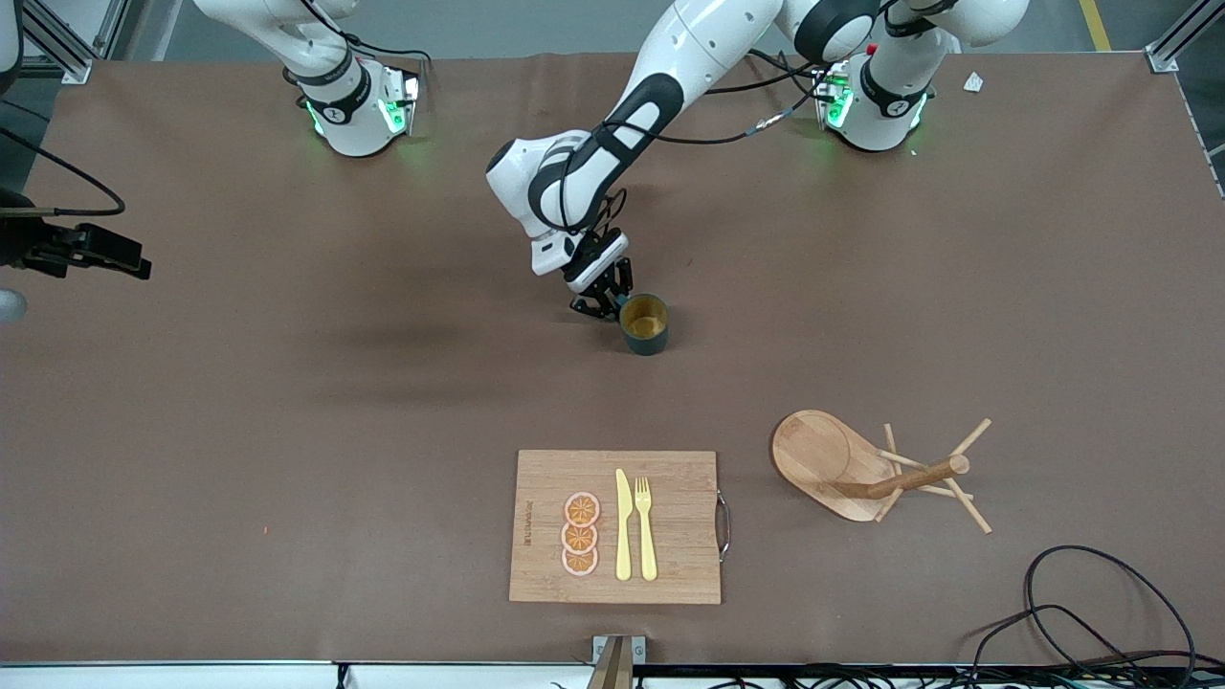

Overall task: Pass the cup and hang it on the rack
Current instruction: 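Grasp the mug handle with the left gripper while the right gripper releases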

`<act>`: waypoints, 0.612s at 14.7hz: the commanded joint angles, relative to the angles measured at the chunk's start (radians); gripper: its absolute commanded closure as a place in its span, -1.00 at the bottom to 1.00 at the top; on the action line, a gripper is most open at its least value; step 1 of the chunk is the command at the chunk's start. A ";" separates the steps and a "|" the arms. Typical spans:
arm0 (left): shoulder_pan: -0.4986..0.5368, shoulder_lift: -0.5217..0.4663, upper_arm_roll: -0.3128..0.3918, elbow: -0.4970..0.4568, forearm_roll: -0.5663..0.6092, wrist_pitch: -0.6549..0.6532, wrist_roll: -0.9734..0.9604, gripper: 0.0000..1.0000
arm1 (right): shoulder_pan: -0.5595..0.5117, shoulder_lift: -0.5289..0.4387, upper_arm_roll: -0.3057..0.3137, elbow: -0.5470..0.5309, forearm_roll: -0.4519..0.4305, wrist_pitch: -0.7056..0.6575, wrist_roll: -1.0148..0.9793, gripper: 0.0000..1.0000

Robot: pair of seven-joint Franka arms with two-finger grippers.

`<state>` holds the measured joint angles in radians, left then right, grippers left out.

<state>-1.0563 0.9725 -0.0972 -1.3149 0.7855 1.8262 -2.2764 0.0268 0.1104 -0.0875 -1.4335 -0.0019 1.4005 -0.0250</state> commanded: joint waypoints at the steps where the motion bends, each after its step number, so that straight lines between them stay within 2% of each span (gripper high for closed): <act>1: 0.039 -0.032 -0.002 0.014 -0.003 0.060 0.031 0.99 | -0.024 -0.089 0.018 -0.094 0.006 0.017 0.004 -1.00; 4: 0.133 -0.076 -0.012 0.014 -0.107 0.171 0.078 0.99 | -0.021 -0.116 0.021 -0.102 -0.003 0.014 0.000 -1.00; 7: 0.217 -0.141 -0.015 0.061 -0.344 0.223 0.240 0.99 | -0.025 -0.168 0.032 -0.136 -0.004 0.014 0.000 -1.00; 9: 0.274 -0.201 -0.016 0.063 -0.461 0.238 0.304 0.99 | -0.025 -0.201 0.032 -0.153 -0.006 0.011 0.000 -1.00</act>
<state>-0.8219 0.8412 -0.1018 -1.2393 0.4172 2.0572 -2.0218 0.0231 -0.0177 -0.0752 -1.5173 -0.0019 1.3990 -0.0251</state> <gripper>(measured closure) 0.789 0.000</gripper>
